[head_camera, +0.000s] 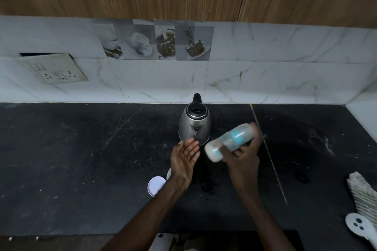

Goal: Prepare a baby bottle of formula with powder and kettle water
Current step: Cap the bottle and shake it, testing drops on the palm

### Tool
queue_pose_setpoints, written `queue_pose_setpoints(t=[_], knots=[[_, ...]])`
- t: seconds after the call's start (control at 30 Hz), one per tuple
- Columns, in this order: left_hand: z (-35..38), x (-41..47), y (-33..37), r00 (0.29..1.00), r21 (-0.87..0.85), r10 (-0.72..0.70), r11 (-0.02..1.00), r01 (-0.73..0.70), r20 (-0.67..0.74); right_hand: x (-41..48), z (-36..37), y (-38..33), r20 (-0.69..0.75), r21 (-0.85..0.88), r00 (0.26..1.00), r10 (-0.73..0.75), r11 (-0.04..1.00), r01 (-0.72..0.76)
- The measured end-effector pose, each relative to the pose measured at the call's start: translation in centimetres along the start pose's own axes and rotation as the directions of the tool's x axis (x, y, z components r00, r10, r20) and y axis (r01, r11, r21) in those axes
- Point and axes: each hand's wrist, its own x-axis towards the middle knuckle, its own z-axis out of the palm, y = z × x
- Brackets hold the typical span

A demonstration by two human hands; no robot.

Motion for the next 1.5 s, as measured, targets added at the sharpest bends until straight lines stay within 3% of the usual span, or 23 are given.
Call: queue_pose_setpoints(t=[0.07,0.13,0.17,0.2,0.27,0.33,0.37,0.4,0.5,0.57,0.63,0.67,0.7,0.77,0.8,0.93,1.07,1.2,1.3,1.33,1.43,1.5], knots=[[0.2,0.0,0.0,1.0,-0.008,-0.006,1.0,0.006,-0.006,0.1,0.2,-0.1,-0.127,0.101,0.992,0.019,0.995,-0.006],[0.4,-0.3,-0.1,1.0,-0.023,-0.015,1.0,0.015,-0.011,-0.6,0.4,0.5,0.079,-0.134,0.997,0.008,0.991,0.002],[0.4,-0.4,-0.2,1.0,-0.027,-0.02,0.999,0.02,-0.01,-1.0,0.3,1.0,0.233,-0.234,0.972,0.031,0.972,0.025],[0.4,-0.3,-0.3,1.0,-0.023,-0.022,0.999,0.022,-0.004,-1.2,0.0,1.2,0.295,-0.28,0.955,0.038,0.959,0.049],[0.5,-0.2,-0.4,1.0,-0.014,-0.022,1.0,0.022,0.004,-0.5,-0.6,0.1,0.161,-0.217,0.987,-0.019,0.975,0.054],[0.4,0.0,-0.4,1.0,-0.013,-0.024,1.0,0.024,0.001,0.2,-0.6,-0.9,-0.15,0.055,0.989,-0.006,0.998,0.014],[0.4,0.0,-0.4,1.0,-0.024,-0.025,0.999,0.025,-0.009,0.2,-0.5,-0.9,-0.203,0.089,0.979,0.001,0.996,0.018],[0.4,0.0,-0.5,1.0,-0.036,-0.025,0.999,0.025,-0.018,0.0,-0.2,-0.8,-0.172,0.018,0.985,0.002,1.0,0.001],[0.5,-0.4,-0.6,1.0,-0.05,-0.021,0.999,0.019,-0.021,-1.2,0.0,0.7,0.204,-0.262,0.977,0.068,0.965,-0.013],[0.7,-0.5,-0.5,1.0,-0.038,-0.022,0.999,0.022,-0.001,-0.5,-0.6,0.0,0.122,-0.219,0.992,0.019,0.976,0.009],[0.8,-0.4,-0.2,1.0,-0.038,-0.029,0.999,0.029,0.001,0.4,-0.8,-1.2,-0.16,0.035,0.987,0.007,0.999,-0.002],[0.9,-0.4,-0.2,0.999,-0.046,-0.033,0.998,0.032,-0.008,0.5,-0.9,-1.1,-0.207,0.09,0.978,0.004,0.996,0.015],[0.9,-0.5,-0.4,0.999,-0.064,-0.037,0.997,0.036,-0.01,0.3,-0.5,-1.2,-0.179,0.078,0.984,0.006,0.997,0.009],[1.0,-0.7,-0.9,0.999,-0.104,-0.048,0.993,0.046,-0.012,-0.6,0.2,-0.4,0.082,-0.123,0.997,0.017,0.992,-0.006],[1.2,-0.8,-1.1,0.999,-0.106,-0.049,0.993,0.048,-0.01,-0.9,0.3,0.0,0.133,-0.168,0.991,0.03,0.986,-0.008],[2.3,-1.1,-0.7,0.998,-0.118,-0.059,0.991,0.061,0.024,-0.5,0.4,-0.3,-0.122,0.03,0.992,-0.005,1.0,0.009],[2.6,-1.4,-1.1,0.994,-0.228,-0.093,0.968,0.102,0.051,-1.8,1.2,-0.1,0.161,-0.169,0.987,-0.023,0.984,0.05],[3.1,-1.4,-0.9,0.995,-0.233,-0.078,0.968,0.091,0.063,-1.3,0.8,-0.5,-0.049,-0.013,0.997,-0.057,0.998,0.057],[2.9,-1.5,-1.2,0.991,-0.252,-0.106,0.96,0.123,0.082,-2.5,1.2,-0.2,0.164,-0.17,0.986,-0.037,0.983,0.066],[2.7,-1.5,-1.1,0.991,-0.246,-0.103,0.962,0.12,0.079,-2.4,1.0,-0.2,0.131,-0.176,0.991,-0.04,0.982,0.063],[2.6,-1.5,-0.6,0.994,-0.236,-0.077,0.967,0.093,0.079,-1.6,0.6,-1.0,-0.162,0.077,0.986,-0.025,0.996,0.038],[2.5,-1.7,-0.5,0.994,-0.278,-0.077,0.956,0.096,0.078,-2.0,1.3,-1.2,-0.104,0.029,0.994,-0.024,0.999,0.027]])
